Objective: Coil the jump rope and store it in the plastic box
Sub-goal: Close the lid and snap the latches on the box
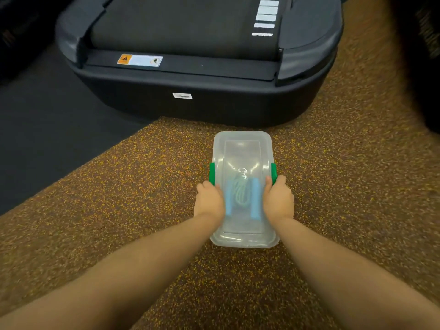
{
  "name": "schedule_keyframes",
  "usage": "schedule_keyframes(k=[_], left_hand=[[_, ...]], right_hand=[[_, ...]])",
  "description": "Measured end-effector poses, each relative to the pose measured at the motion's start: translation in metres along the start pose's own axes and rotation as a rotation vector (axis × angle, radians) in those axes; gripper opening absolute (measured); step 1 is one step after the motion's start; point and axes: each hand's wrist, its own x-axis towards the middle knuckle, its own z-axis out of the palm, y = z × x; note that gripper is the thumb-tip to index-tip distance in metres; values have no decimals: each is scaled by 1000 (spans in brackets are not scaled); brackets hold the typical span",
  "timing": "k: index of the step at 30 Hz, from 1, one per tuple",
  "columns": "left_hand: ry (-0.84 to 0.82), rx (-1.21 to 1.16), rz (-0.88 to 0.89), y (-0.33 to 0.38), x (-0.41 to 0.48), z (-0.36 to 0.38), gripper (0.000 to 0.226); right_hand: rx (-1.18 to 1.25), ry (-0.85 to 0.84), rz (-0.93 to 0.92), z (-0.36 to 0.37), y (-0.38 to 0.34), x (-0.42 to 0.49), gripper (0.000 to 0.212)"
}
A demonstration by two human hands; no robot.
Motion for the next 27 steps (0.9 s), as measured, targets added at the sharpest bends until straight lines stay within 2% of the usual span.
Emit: schedule_keyframes(k=[4,8,10,13,17,22,27], left_hand=[[27,60,22,-9,12,17,42],[106,-189,-45,1,-1,24,38],[142,-95,-50,9,-3,24,40],[98,25,-57,15,-3,25,45],[90,48,-113,19,-3,25,53],[48,46,-125,22,-4,19,53],[-20,65,-91,21,-3,13,53]], right_hand=[[-75,28,-23,4,1,2,33],[-161,63,-89,13,4,4,33],[-198,86,-99,17,6,6,36],[-213,88,-95,20,5,7,35],[-242,84,-97,18,3,5,40],[-227,63,-91,15,0,4,42],[-236,-1,-79,13,-3,7,36]])
